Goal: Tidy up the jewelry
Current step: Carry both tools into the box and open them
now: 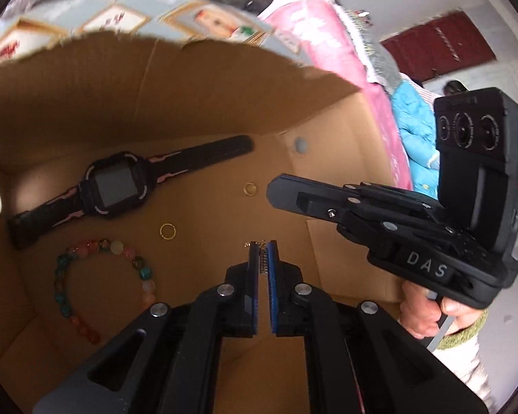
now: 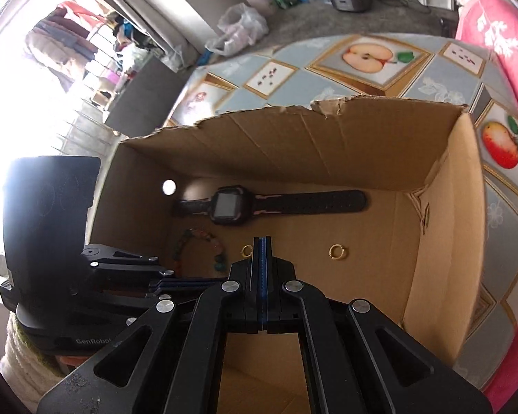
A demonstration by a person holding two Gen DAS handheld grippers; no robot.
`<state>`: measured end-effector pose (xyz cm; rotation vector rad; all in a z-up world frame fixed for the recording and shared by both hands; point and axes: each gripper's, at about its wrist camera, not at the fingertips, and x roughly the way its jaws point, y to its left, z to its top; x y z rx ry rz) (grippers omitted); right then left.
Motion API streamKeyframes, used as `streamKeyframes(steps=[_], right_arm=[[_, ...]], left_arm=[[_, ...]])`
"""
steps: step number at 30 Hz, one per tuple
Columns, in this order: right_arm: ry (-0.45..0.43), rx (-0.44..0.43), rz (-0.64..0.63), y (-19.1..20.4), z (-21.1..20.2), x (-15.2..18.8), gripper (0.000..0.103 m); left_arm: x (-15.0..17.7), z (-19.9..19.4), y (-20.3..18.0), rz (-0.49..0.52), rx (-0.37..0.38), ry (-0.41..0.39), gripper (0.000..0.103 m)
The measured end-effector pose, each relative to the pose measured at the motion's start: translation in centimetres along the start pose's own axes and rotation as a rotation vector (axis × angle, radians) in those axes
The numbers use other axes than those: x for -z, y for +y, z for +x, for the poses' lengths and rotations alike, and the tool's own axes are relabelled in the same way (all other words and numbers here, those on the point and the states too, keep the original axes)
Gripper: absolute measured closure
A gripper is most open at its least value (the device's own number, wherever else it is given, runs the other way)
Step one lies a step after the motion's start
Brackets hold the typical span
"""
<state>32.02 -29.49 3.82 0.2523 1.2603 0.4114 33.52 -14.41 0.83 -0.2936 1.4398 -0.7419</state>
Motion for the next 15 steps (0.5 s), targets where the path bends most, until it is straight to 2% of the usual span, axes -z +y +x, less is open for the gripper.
streamKeyframes(steps=[3,9,12,15], right_arm=[[0.016,0.008,-0.01,0.3,0.4,-0.5,0.101],[-0.01,0.021,0.003,-0.3,0.3,-1.5,0.099],[-0.03,0.027,0.007,-0.3,-0.5,-1.6,0.095],[-0.063,0.026,-0.002,0.0,-1.6,-1.6,0.085]], left_arm=[[-0.4,0.9,0.6,-0.042,0.009,0.03,0.098],[0.1,1.1,1.4,-0.084,0.022,0.048,0.086],[0.5,0.7,1.2,-0.09,0.032,0.048,0.079],[0.5,-0.3,1.3,-0.092,0.038,0.033,0.073]])
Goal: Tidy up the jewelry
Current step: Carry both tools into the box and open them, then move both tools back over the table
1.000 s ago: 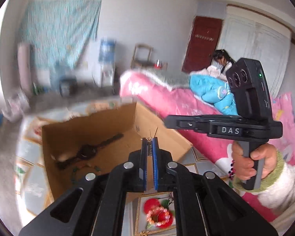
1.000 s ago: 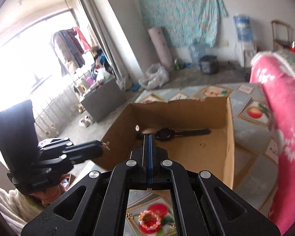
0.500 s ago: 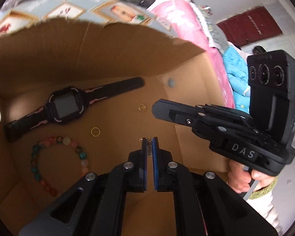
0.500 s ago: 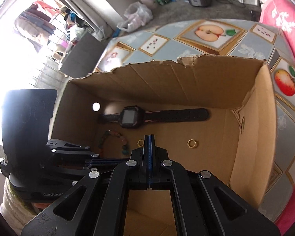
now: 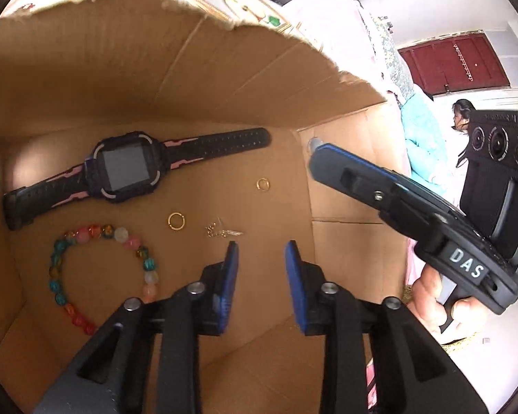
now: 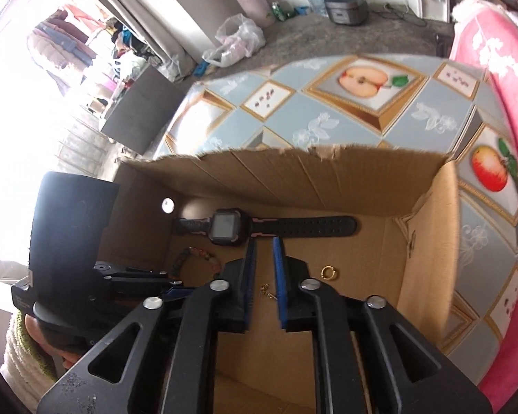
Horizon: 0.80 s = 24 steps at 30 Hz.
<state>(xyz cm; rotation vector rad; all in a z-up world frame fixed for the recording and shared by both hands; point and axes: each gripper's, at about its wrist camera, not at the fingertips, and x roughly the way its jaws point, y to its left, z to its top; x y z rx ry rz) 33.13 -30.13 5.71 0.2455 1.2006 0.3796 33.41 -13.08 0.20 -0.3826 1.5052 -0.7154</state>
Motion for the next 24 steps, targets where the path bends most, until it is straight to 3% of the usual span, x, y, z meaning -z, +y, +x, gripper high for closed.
streamKeyframes(steps=[5,7,10,17,21,24], right_arm=[[-0.114,-0.025,-0.017,1.2,-4.7,1.4,0.069],[-0.19,-0.063,-0.042,1.9,-7.7,3.0,0.054],[-0.3,-0.087,-0.08,2.7,-11.9,6.4,0.042],[-0.483,-0.122,-0.047,2.4,-18.2,16.7,0.037],[-0.498,-0.075,0.01,1.9,-17.7,22.4,0.037],[-0.433,-0.018,0.061,1.3,-15.1,25.3,0.037]], left_arm=[[2.3,-3.6,-1.6,0.057,0.001,-0.086,0.069],[4.3,-6.0,-2.8,0.116,0.004,-0.156,0.061],[7.4,-9.2,-4.3,0.203,0.017,-0.258,0.047],[18.4,-14.6,-4.9,0.376,-0.015,-0.455,0.016],[22.7,-12.6,-3.5,0.37,-0.067,-0.473,0.008],[24.8,-9.4,-1.7,0.323,-0.109,-0.445,0.007]])
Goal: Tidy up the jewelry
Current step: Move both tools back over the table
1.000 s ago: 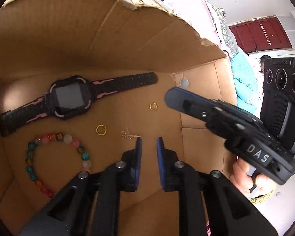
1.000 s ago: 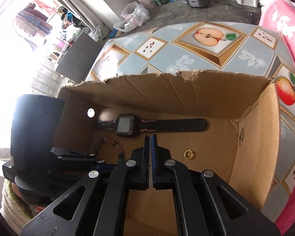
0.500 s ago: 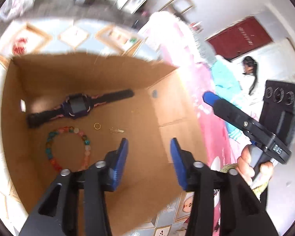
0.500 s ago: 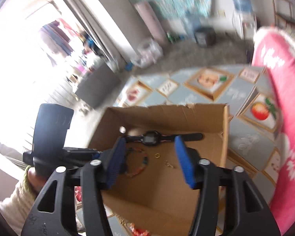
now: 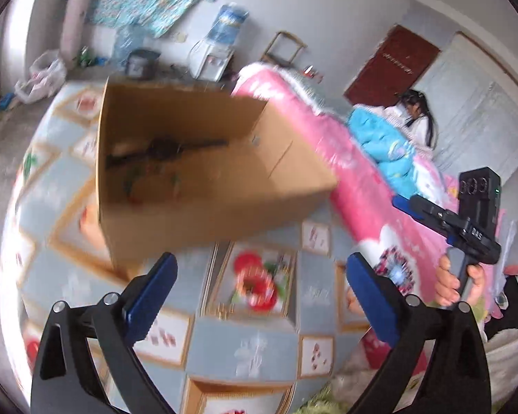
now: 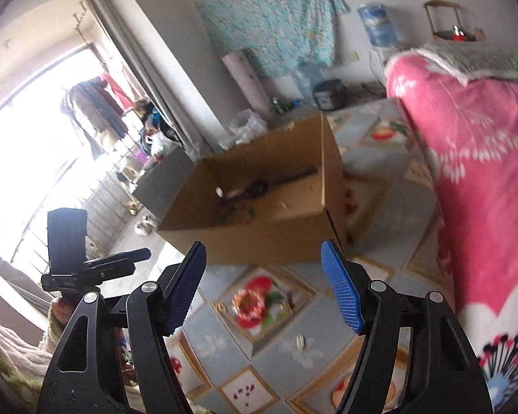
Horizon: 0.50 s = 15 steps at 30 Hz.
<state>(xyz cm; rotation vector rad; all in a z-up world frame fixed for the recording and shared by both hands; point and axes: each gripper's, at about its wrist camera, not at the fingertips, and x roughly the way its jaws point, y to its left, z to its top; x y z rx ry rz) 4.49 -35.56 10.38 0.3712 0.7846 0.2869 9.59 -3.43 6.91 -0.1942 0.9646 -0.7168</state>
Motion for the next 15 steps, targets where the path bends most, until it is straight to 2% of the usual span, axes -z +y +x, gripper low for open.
streamKeyframes(steps=[3,7,11,15], right_arm=[[0.107,0.089,0.008,-0.4,3.0,3.5,0.037],[0.222,0.229,-0.063,-0.1,6.6,7.1,0.037],[0.256,0.263,-0.114,-0.1,7.8,8.6,0.037],[0.253,0.252,-0.114,-0.4,8.0,8.9,0.041]], left_arm=[[3.2,2.9,0.4,-0.017,-0.122,0.073,0.007],[6.5,6.3,0.9,0.024,-0.264,0.158,0.007],[7.8,7.9,0.5,0.108,-0.346,0.154,0.007],[8.2,9.0,-0.2,0.199,-0.371,0.134,0.007]])
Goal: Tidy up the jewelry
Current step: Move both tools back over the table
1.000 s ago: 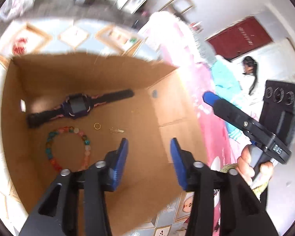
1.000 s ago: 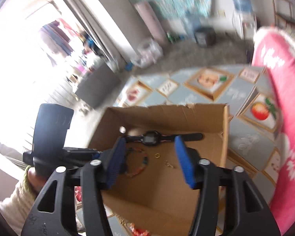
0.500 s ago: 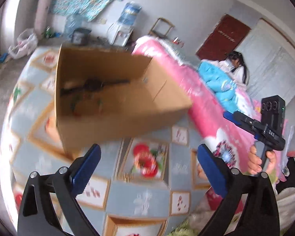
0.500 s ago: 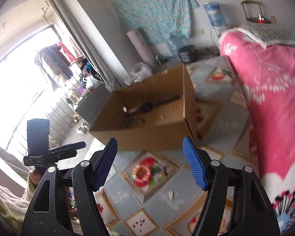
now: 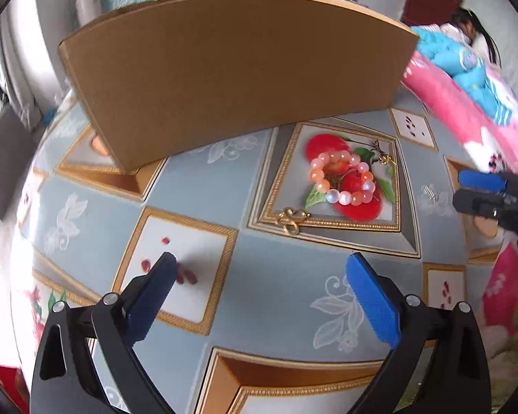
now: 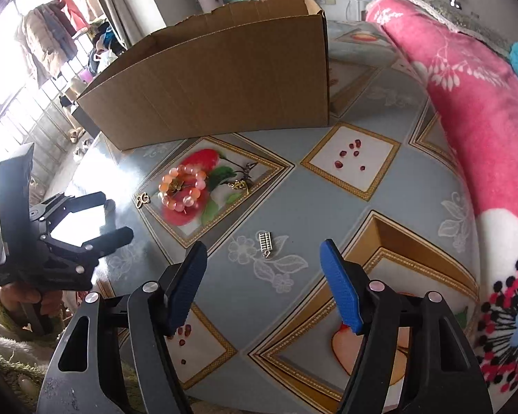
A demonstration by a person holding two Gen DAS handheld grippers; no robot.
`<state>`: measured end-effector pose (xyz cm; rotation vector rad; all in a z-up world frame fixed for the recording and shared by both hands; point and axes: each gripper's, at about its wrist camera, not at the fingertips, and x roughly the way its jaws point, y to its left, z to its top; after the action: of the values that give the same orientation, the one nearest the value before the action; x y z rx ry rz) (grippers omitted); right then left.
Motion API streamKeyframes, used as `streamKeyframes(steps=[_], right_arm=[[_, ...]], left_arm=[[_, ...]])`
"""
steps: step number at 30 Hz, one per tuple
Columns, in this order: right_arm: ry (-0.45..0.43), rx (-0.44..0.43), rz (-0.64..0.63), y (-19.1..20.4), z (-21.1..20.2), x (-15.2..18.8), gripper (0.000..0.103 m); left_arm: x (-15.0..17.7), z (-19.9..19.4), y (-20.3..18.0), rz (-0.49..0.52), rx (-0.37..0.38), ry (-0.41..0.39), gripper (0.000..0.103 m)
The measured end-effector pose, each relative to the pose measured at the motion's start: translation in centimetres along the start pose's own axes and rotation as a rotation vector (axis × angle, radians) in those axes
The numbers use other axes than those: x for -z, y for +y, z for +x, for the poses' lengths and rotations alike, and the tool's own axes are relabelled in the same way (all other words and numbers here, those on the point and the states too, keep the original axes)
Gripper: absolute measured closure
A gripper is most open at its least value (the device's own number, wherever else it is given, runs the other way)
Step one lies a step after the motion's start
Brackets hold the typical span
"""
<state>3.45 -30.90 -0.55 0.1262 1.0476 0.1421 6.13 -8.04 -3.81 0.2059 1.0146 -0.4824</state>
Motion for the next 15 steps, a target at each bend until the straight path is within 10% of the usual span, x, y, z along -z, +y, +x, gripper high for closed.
streamKeyframes(steps=[15], right_arm=[[0.029,0.05,-0.013,1.1,1.5,-0.1,0.065]], left_arm=[[0.3,1.0,-1.8,0.076,-0.022,-0.096,0.006]])
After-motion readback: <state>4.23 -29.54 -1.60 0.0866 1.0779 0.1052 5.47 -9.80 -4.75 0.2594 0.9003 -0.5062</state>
